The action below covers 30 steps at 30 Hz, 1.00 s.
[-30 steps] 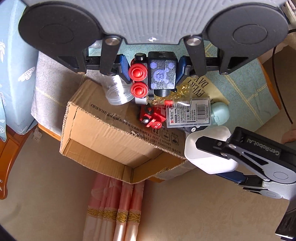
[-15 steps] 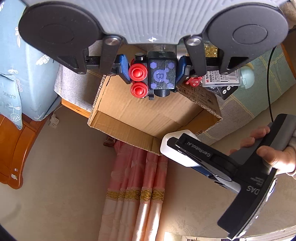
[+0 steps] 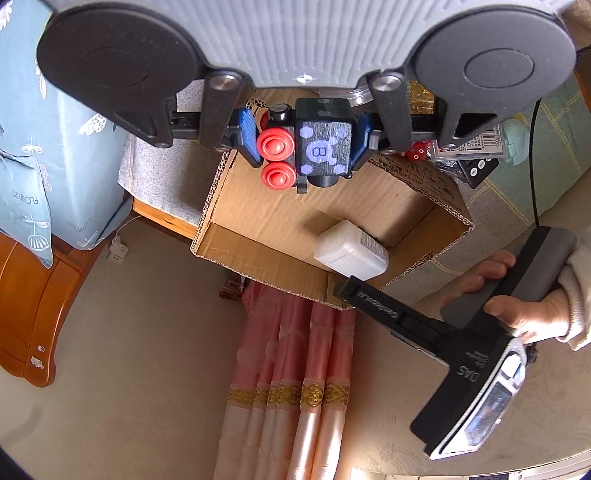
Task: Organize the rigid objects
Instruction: 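Lower the white container into the box and open the left gripper while the right carries the cube, then lower the fidget cube into the box and open the right gripper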
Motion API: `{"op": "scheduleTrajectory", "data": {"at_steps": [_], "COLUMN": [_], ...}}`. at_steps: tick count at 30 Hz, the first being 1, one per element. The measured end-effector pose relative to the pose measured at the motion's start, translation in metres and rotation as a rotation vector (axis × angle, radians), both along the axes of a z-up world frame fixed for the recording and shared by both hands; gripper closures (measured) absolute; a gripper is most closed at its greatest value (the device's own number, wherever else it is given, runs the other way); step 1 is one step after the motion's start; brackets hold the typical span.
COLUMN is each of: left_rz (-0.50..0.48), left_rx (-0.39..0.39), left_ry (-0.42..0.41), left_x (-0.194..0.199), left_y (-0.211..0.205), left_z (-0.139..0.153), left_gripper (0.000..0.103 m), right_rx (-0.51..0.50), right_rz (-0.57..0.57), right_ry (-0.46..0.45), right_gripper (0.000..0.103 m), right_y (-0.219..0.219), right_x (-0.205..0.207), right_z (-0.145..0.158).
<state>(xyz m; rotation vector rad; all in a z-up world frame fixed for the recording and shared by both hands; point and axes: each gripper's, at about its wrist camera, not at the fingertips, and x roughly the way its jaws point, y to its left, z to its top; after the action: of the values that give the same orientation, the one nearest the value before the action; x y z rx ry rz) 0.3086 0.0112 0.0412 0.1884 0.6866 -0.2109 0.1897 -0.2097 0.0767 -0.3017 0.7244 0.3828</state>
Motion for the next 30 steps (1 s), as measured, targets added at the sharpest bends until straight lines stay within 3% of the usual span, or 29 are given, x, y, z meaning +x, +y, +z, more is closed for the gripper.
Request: {"op": "scheduleTrajectory", "data": {"at_steps": [7, 14, 17, 27, 28, 29, 30], "left_rz": [0.009, 0.021, 0.05, 0.089, 0.092, 0.097, 0.101], "left_rx": [-0.008, -0.057, -0.091, -0.097, -0.096, -0.095, -0.094], "left_ry": [0.036, 0.001, -0.001, 0.024, 0.025, 0.024, 0.027], "left_x": [-0.044, -0.098, -0.115, -0.142, -0.143, -0.146, -0.148], "left_y": [0.012, 0.02, 0.029, 0.043, 0.044, 0.046, 0.047], "left_z": [0.004, 0.004, 0.001, -0.012, -0.013, -0.014, -0.015], "left_gripper": [0.002, 0.002, 0.002, 0.002, 0.002, 0.002, 0.002], "right_rx": [0.02, 0.015, 0.014, 0.003, 0.006, 0.006, 0.003], "right_rz": [-0.022, -0.034, -0.051, -0.128, -0.135, -0.142, -0.154], "right_ry": [0.026, 0.022, 0.03, 0.065, 0.062, 0.061, 0.062], "right_gripper": [0.048, 0.048, 0.048, 0.048, 0.04, 0.019, 0.009], "right_y": [0.003, 0.008, 0.011, 0.024, 0.026, 0.027, 0.027], "right_x": [0.013, 0.034, 0.053, 0.141, 0.148, 0.154, 0.159], "right_z": [0.0, 0.006, 0.005, -0.001, -0.003, -0.004, -0.006]}}
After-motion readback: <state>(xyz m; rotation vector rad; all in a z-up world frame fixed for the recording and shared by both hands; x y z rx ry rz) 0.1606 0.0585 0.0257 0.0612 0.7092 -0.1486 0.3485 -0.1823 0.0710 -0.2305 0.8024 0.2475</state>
